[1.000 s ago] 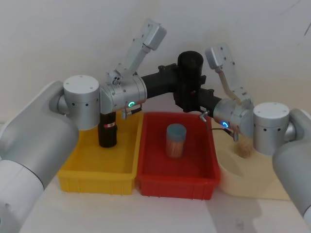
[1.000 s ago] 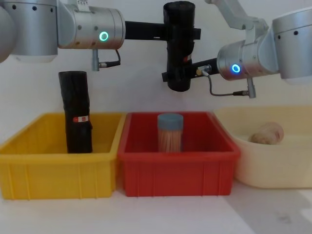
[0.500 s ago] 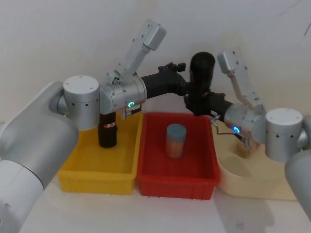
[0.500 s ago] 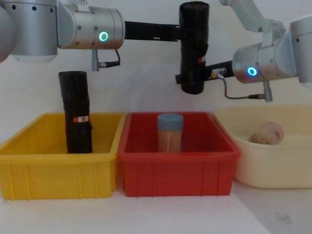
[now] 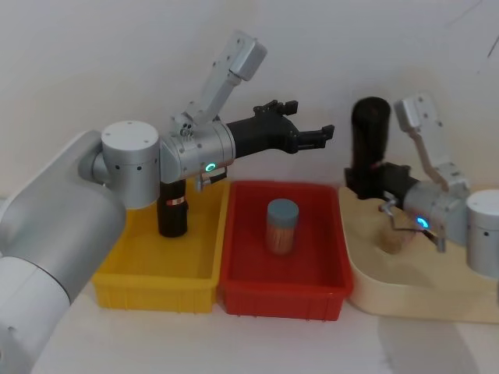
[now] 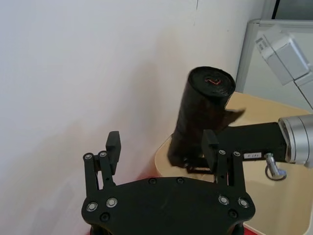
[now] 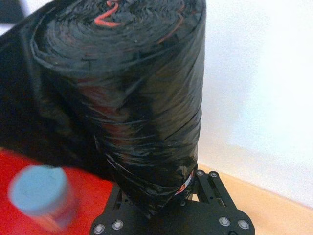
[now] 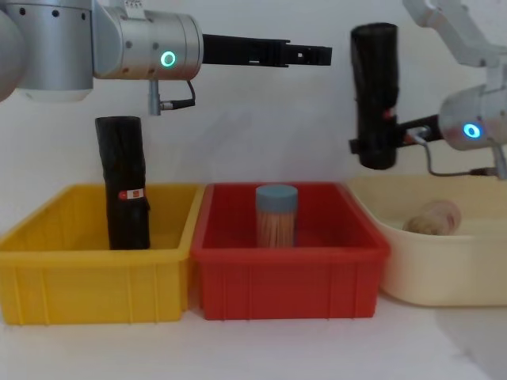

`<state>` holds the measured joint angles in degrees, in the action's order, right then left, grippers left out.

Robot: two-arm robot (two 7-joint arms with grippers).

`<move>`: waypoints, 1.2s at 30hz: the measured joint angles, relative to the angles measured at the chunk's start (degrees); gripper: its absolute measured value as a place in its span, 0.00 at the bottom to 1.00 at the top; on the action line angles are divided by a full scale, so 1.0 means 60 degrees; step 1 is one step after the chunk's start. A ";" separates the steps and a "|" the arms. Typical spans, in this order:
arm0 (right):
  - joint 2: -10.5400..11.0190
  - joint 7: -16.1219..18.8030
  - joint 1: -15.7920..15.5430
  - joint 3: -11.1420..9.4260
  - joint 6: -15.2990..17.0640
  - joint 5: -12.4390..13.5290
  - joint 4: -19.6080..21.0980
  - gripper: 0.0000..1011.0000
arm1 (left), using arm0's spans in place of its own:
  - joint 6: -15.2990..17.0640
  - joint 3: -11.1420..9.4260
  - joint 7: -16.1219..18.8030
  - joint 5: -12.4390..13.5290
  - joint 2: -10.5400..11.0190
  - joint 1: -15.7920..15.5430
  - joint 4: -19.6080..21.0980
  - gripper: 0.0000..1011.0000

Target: Pick up the garbage bag with the one hand and transfer it to the other hand.

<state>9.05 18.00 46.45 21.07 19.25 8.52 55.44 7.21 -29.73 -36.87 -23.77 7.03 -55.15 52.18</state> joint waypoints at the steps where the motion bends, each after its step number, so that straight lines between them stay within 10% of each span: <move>1: 0.0045 -0.0040 -0.0027 -0.0019 0.0055 -0.0015 0.0031 0.47 | 0.0000 0.0000 0.0000 0.0000 0.0000 0.0000 0.0001 0.99; 14: 0.0739 -0.0496 -0.0334 -0.0183 0.0963 -0.0442 0.0403 0.49 | -0.0001 -0.0001 0.0006 0.0000 0.0000 0.0000 0.0001 0.99; 36: 0.1122 -0.0634 -0.0488 -0.0211 0.1471 -0.0721 0.0606 0.99 | -0.0001 -0.0001 0.0006 -0.0002 0.0000 0.0000 0.0000 0.99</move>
<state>15.78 14.20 43.52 19.80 28.08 4.19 59.07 7.20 -29.73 -36.83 -23.78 7.02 -55.15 52.18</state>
